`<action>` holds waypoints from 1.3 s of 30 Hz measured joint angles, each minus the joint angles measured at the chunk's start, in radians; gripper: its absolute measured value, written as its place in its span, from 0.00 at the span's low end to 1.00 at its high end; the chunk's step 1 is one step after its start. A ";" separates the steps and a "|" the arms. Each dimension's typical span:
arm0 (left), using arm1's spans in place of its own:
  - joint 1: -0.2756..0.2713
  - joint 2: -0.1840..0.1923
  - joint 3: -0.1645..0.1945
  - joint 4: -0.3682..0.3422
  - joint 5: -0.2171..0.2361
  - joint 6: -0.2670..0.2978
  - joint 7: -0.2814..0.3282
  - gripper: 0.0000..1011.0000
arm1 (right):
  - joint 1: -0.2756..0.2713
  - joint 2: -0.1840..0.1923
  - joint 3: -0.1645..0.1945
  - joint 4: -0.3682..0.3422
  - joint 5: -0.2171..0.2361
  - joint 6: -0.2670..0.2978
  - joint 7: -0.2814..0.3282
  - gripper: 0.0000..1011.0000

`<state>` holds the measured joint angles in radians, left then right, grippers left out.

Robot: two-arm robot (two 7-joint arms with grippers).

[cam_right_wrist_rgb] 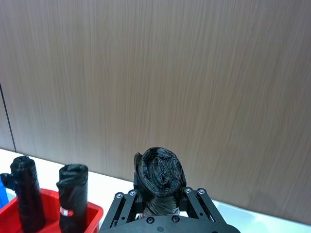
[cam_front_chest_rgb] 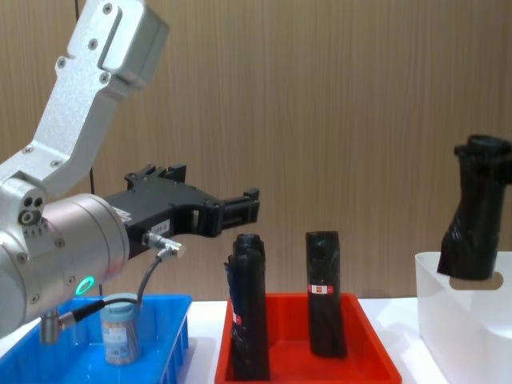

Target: Pick the cotton swabs from the blue box and place them into the white box.

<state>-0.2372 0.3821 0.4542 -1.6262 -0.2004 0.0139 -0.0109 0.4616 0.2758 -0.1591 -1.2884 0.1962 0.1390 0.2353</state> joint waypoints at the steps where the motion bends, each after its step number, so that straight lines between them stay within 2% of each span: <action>1: 0.000 0.000 0.000 0.000 0.000 0.000 0.000 0.99 | -0.007 -0.001 -0.002 -0.006 0.000 0.001 -0.011 0.36; 6: 0.000 0.000 0.000 0.000 0.000 0.000 0.000 0.99 | -0.055 -0.010 -0.018 -0.050 0.003 0.008 -0.069 0.36; 15: 0.000 0.000 0.000 0.000 0.000 0.000 0.000 0.99 | -0.100 -0.016 -0.027 -0.088 0.010 0.013 -0.141 0.36; 30: 0.000 0.000 0.000 0.000 0.000 0.000 0.000 0.99 | -0.112 -0.012 -0.017 -0.100 -0.018 -0.004 -0.205 0.36; 32: 0.000 0.000 0.000 0.000 0.000 0.000 0.000 0.99 | -0.111 -0.012 -0.016 -0.100 -0.020 -0.004 -0.207 0.40; 36: 0.000 0.000 0.000 0.000 0.000 0.000 0.000 0.99 | -0.109 -0.010 -0.012 -0.100 -0.025 -0.004 -0.210 0.55; 38: 0.000 0.000 0.000 0.000 0.000 0.000 0.000 0.99 | -0.109 -0.009 -0.011 -0.100 -0.026 -0.003 -0.210 0.57; 39: 0.000 0.000 0.000 0.000 0.000 0.000 0.000 0.99 | -0.108 -0.009 -0.010 -0.099 -0.027 -0.002 -0.210 0.63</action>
<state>-0.2372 0.3821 0.4542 -1.6262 -0.2003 0.0139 -0.0110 0.3531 0.2667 -0.1689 -1.3877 0.1695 0.1371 0.0252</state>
